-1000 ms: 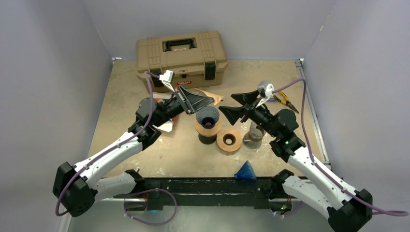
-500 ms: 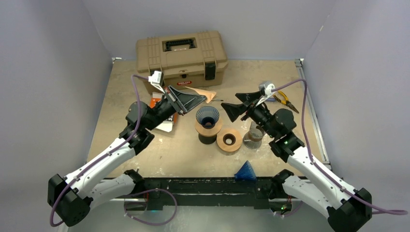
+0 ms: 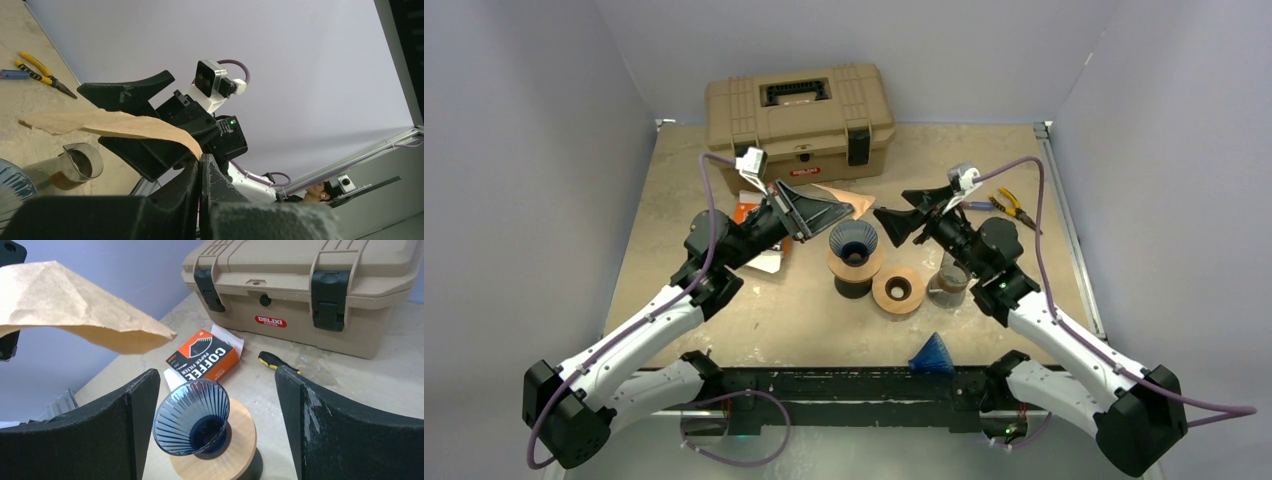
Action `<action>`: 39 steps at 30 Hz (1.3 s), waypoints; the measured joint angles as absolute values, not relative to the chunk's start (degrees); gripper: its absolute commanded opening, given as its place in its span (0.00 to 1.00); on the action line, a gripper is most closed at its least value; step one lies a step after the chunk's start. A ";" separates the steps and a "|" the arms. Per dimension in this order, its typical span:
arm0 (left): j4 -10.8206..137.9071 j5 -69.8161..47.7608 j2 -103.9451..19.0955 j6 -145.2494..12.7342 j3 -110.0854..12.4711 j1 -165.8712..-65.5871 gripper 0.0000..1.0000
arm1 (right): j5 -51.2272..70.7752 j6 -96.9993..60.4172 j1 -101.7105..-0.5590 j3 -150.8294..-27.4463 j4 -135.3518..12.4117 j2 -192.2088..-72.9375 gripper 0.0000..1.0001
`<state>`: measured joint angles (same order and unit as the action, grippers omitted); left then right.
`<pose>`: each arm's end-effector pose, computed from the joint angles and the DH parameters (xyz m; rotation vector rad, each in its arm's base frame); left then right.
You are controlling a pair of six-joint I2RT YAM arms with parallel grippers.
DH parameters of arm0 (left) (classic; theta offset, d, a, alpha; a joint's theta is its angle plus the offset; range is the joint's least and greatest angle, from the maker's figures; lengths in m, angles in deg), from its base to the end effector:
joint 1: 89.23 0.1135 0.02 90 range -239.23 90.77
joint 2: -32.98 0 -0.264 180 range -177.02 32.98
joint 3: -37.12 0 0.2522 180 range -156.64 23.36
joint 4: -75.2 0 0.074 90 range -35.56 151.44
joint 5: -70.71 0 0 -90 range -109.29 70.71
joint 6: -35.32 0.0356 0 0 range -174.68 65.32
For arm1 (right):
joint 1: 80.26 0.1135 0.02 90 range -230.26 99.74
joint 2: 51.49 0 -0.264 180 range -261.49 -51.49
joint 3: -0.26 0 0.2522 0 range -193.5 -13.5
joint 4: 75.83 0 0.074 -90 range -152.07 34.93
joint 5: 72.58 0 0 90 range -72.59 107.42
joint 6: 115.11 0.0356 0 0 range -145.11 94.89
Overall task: Place the coffee filter in the dripper
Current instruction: Place the coffee filter in the coffee dripper.
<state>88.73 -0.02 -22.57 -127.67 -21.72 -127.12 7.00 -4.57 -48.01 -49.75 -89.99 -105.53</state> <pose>0.1707 -0.1477 0.3768 -0.1261 1.5438 -1.8205 0.1859 0.1249 0.3286 -0.3045 1.4240 0.8870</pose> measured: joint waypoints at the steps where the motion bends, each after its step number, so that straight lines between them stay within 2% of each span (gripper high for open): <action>1: 88.73 0.17 -22.57 -127.71 -21.72 -127.12 0.00 | 6.93 -4.46 -48.01 -49.78 -90.40 -105.82 0.86; 26: 89.67 1.75 -23.11 -129.05 -20.76 -127.12 0.00 | 0.51 -3.24 -46.88 -52.07 -96.92 -109.29 0.83; 35: 89.62 1.92 -23.70 -129.02 -20.76 -127.12 0.00 | -1.87 -4.96 -44.56 -52.07 -97.77 -109.31 0.57; 39: 89.60 1.99 -23.79 -129.02 -20.76 -127.12 0.00 | -2.07 -5.53 -44.51 -52.20 -97.68 -109.36 0.35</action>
<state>89.60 1.99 -23.79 -129.02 -20.76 -127.12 -2.07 -5.53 -44.51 -52.20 -97.68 -109.36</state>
